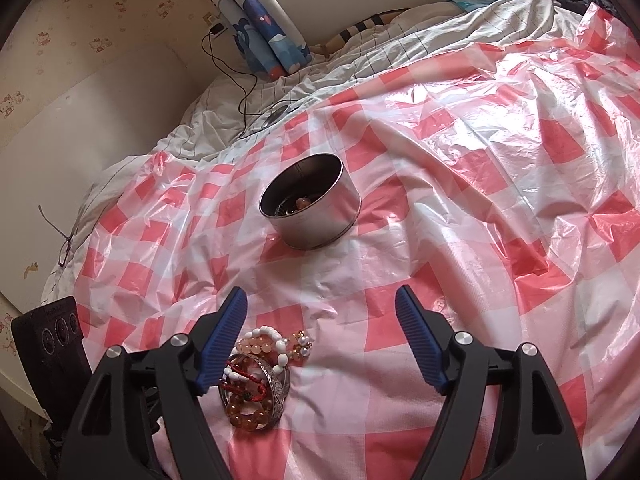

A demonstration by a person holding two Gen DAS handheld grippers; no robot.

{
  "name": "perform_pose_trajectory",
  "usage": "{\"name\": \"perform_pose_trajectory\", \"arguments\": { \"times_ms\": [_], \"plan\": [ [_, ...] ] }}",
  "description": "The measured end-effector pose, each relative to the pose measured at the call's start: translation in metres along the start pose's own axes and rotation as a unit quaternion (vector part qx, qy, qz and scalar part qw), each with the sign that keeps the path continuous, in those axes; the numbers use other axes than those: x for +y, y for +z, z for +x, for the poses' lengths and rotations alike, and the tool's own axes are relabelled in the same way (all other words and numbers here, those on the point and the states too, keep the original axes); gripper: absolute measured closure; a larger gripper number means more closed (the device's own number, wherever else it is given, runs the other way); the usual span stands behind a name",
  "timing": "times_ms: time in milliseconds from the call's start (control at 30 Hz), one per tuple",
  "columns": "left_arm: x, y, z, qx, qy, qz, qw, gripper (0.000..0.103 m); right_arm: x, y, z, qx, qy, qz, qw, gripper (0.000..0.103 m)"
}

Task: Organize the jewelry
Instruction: 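Grasp the amber bead bracelet with the left tool while the right tool grasps the silver bangle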

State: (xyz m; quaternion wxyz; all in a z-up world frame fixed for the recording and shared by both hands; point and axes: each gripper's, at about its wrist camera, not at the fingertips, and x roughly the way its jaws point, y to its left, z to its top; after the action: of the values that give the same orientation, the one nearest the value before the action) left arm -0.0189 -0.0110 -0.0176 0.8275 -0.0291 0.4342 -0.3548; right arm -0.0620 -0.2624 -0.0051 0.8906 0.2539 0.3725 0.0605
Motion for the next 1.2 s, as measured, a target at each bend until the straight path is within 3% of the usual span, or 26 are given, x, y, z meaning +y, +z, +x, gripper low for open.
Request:
{"name": "perform_pose_trajectory", "arguments": {
  "times_ms": [200, 333, 533, 700, 900, 967, 1200],
  "plan": [
    [0.020, 0.012, -0.024, -0.041, -0.047, -0.052, 0.9967, 0.099, 0.004, -0.002, 0.002, 0.008, 0.015, -0.001, 1.000, 0.029],
    [0.043, 0.019, -0.042, -0.075, -0.041, -0.091, 0.9922, 0.099, 0.023, -0.011, 0.014, 0.059, 0.050, -0.041, 0.996, 0.029],
    [0.054, 0.024, -0.047, -0.091, -0.036, -0.109, 0.9892, 0.099, 0.058, -0.034, 0.026, 0.103, 0.030, -0.136, 0.985, 0.030],
    [0.048, 0.026, -0.043, -0.089, -0.036, -0.098, 0.9906, 0.099, 0.064, -0.042, 0.041, 0.126, 0.005, -0.155, 0.980, 0.065],
    [0.046, 0.026, -0.044, -0.089, -0.036, -0.097, 0.9907, 0.099, 0.067, -0.051, 0.047, 0.138, -0.026, -0.187, 0.972, 0.091],
    [0.046, 0.026, -0.044, -0.089, -0.037, -0.097, 0.9905, 0.099, 0.067, -0.050, 0.043, 0.129, -0.022, -0.186, 0.974, 0.095],
    [0.046, 0.028, -0.044, -0.092, -0.042, -0.099, 0.9899, 0.099, 0.062, -0.041, 0.030, 0.101, 0.005, -0.157, 0.982, 0.096]
  ]
}}
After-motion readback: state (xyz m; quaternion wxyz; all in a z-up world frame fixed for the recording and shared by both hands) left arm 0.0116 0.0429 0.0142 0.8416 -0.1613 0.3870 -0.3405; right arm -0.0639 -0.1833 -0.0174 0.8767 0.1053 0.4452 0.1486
